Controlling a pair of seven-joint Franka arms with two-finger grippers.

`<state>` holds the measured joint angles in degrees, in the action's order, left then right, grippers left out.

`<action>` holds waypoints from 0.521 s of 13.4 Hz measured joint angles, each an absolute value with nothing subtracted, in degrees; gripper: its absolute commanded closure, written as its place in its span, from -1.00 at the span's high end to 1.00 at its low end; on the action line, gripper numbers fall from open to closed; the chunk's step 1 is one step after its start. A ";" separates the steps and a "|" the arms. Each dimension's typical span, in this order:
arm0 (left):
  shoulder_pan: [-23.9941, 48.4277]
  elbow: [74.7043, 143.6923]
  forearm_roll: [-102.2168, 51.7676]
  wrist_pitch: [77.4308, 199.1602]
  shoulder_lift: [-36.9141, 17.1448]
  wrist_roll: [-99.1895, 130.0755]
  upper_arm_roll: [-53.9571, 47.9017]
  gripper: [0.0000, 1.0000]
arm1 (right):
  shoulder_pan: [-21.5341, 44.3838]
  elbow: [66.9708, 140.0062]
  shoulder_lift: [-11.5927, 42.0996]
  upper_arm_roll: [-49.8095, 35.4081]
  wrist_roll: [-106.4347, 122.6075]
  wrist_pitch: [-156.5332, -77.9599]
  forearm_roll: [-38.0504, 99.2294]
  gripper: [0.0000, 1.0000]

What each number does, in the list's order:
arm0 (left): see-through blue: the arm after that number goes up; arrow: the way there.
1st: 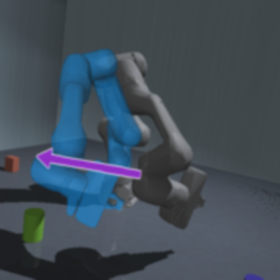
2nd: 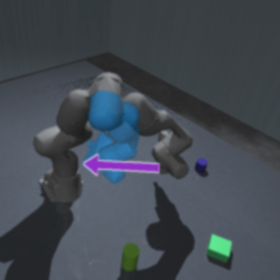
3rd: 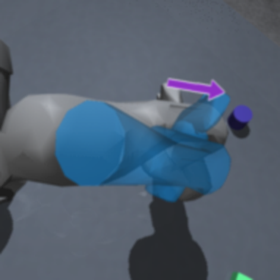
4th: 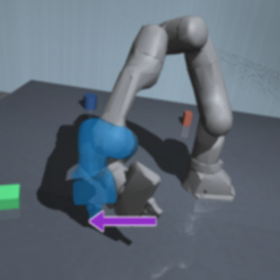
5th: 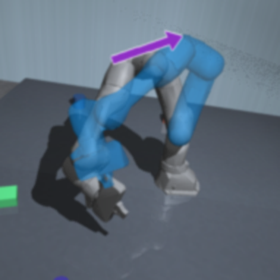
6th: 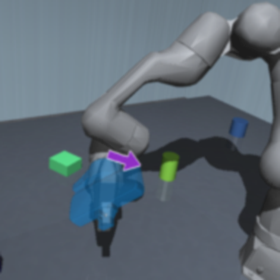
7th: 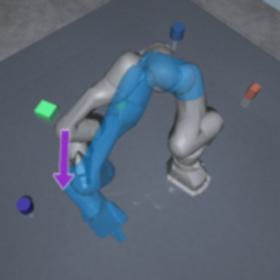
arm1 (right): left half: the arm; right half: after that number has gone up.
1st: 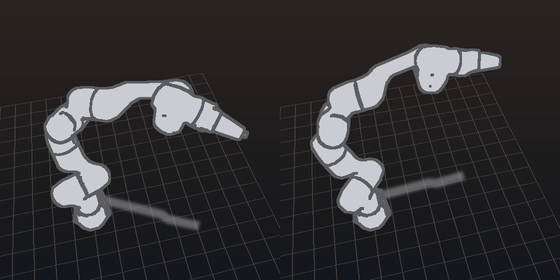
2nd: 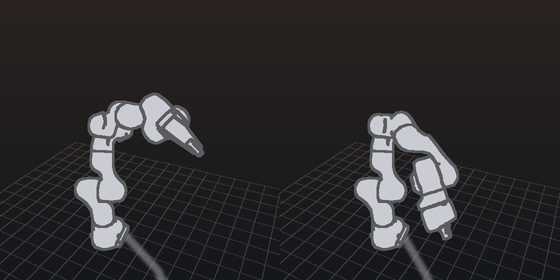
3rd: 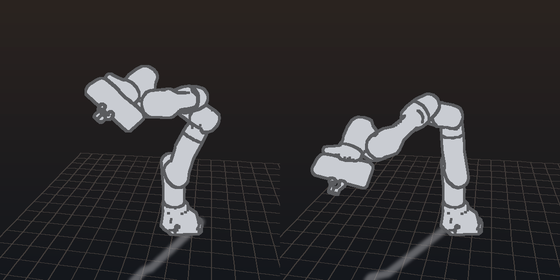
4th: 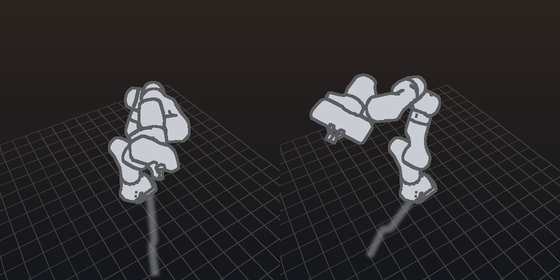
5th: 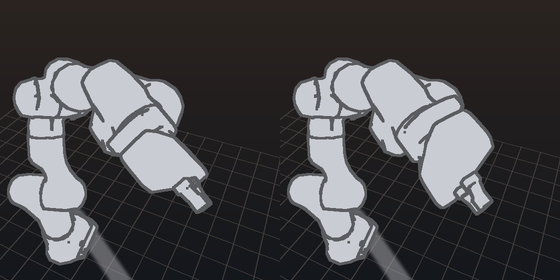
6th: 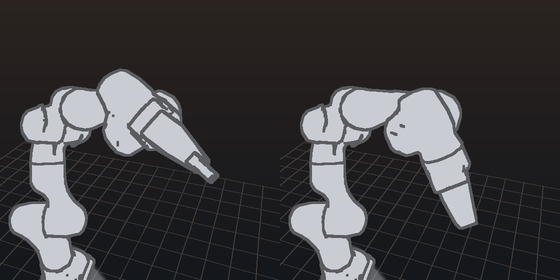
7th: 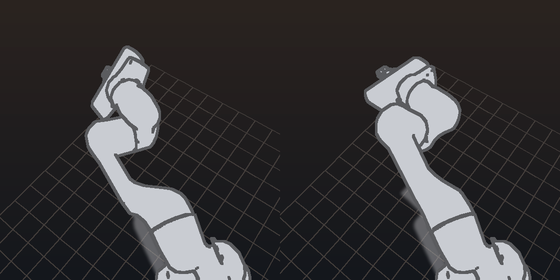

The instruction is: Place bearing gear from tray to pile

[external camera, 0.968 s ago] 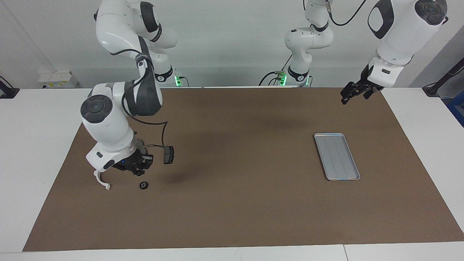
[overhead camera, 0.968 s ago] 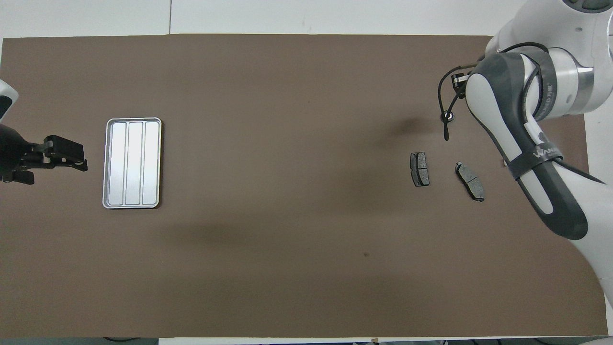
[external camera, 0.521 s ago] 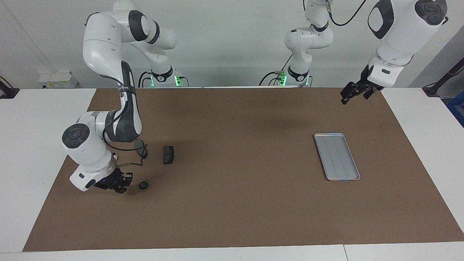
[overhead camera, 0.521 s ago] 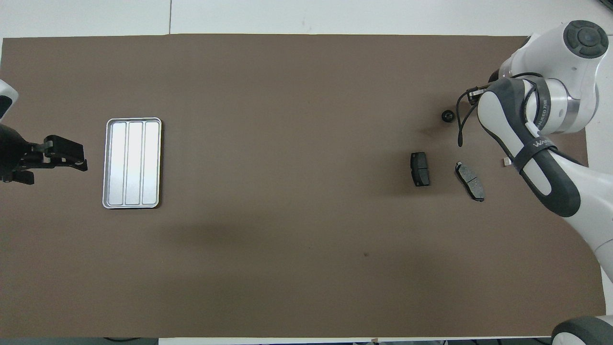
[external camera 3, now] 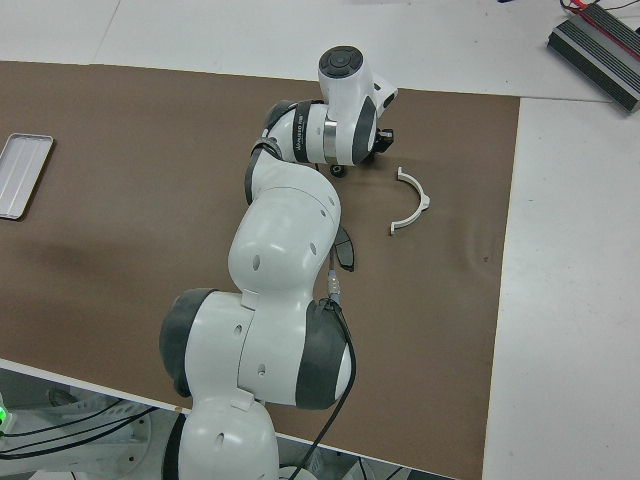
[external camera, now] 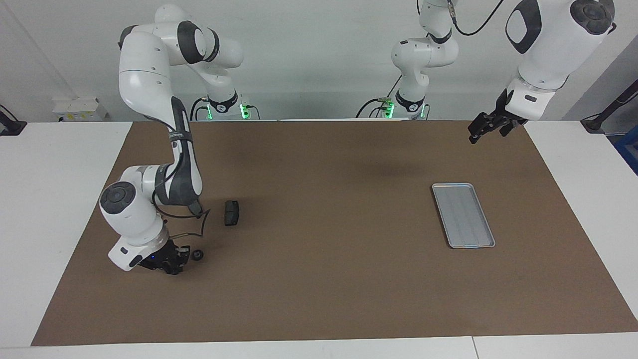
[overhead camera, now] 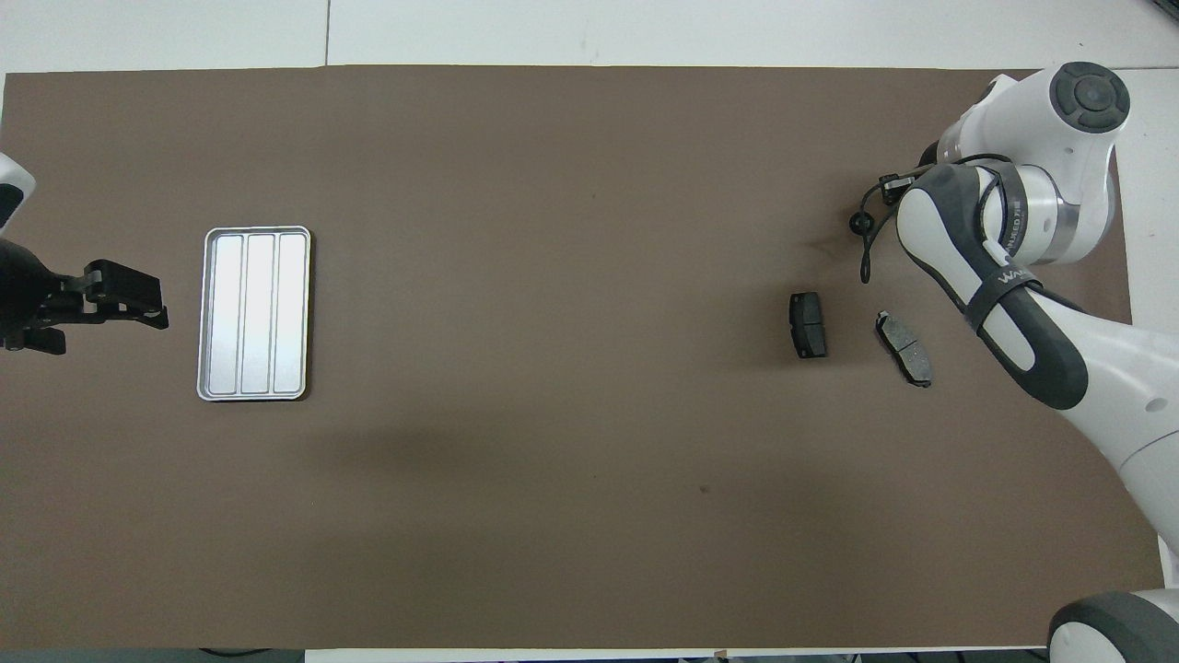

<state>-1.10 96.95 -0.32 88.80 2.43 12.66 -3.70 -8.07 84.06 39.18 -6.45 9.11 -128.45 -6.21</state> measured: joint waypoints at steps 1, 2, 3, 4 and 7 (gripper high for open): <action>-1.10 96.95 -0.32 88.80 2.43 12.65 -3.70 1.00 | -7.87 84.00 38.88 -6.49 9.11 -128.17 -6.21 1.00; -1.10 96.95 -0.32 88.80 2.43 12.65 -3.70 1.00 | -7.51 83.84 37.95 -6.58 9.09 -126.76 -6.21 1.00; -1.10 96.95 -0.32 88.80 2.43 12.65 -3.69 1.00 | -6.99 83.59 36.27 -6.65 8.88 -124.10 -6.21 1.00; -1.10 96.95 -0.32 88.80 2.43 12.65 -3.69 1.00 | -6.31 83.20 33.97 -6.71 8.27 -120.78 -6.21 1.00; -1.10 96.95 -0.32 88.80 2.43 12.65 -3.69 1.00 | -3.90 82.28 24.75 -6.96 5.71 -110.21 -6.21 1.00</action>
<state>-1.10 96.95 -0.32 88.80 2.43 12.65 -3.69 -3.90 82.28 24.75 -6.96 5.71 -110.21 -6.21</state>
